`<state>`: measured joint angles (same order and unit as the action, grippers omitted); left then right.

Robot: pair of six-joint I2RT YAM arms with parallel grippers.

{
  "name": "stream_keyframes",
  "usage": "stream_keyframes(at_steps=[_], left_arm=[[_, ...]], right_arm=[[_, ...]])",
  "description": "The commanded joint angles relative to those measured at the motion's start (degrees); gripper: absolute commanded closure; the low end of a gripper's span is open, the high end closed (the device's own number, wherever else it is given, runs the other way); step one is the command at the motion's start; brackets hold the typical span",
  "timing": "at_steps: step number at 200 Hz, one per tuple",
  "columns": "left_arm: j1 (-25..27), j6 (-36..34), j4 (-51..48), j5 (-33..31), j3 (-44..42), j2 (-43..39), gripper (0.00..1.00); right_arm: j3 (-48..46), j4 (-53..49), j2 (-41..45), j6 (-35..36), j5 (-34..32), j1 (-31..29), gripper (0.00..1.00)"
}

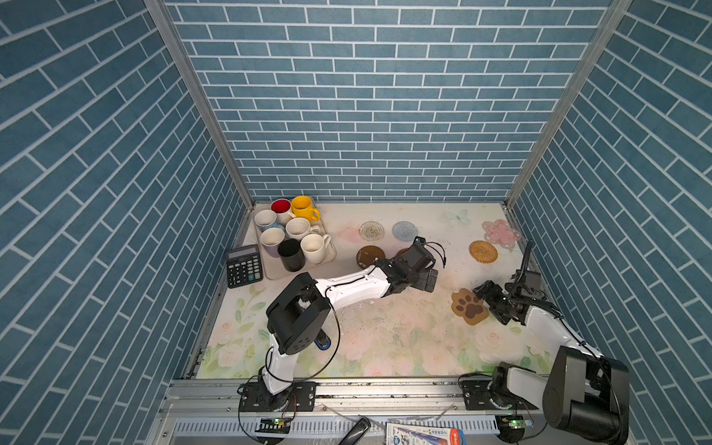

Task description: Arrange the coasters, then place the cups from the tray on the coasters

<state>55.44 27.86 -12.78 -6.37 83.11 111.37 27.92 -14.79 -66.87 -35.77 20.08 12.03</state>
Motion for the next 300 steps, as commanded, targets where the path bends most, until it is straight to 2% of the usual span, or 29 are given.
stream_keyframes(at_steps=[1, 85, 127, 226, 300], left_arm=[[0.28, 0.09, -0.18, -1.04, -0.72, -1.04, 0.01], [0.27, 1.04, 1.15, -2.52, -4.74, -4.29, 0.01], [0.3, 1.3, 1.35, -3.3, -6.13, -5.2, 0.01], [-0.03, 2.37, 1.6, -5.43, -10.27, -7.84, 0.01], [-1.72, 4.28, 3.07, -6.31, -16.57, -12.07, 0.01]], right_arm=[[-1.62, 2.13, -1.43, -1.14, 1.57, 0.27, 0.13], [-1.0, 4.61, -4.93, -0.35, 5.81, 0.01, 0.14], [-0.24, 4.48, -6.01, -0.44, 7.43, -2.66, 0.14], [1.28, 5.52, -6.99, -4.97, 6.12, -17.06, 0.14], [6.16, 6.75, -13.53, -5.85, 3.72, -24.87, 0.15]])
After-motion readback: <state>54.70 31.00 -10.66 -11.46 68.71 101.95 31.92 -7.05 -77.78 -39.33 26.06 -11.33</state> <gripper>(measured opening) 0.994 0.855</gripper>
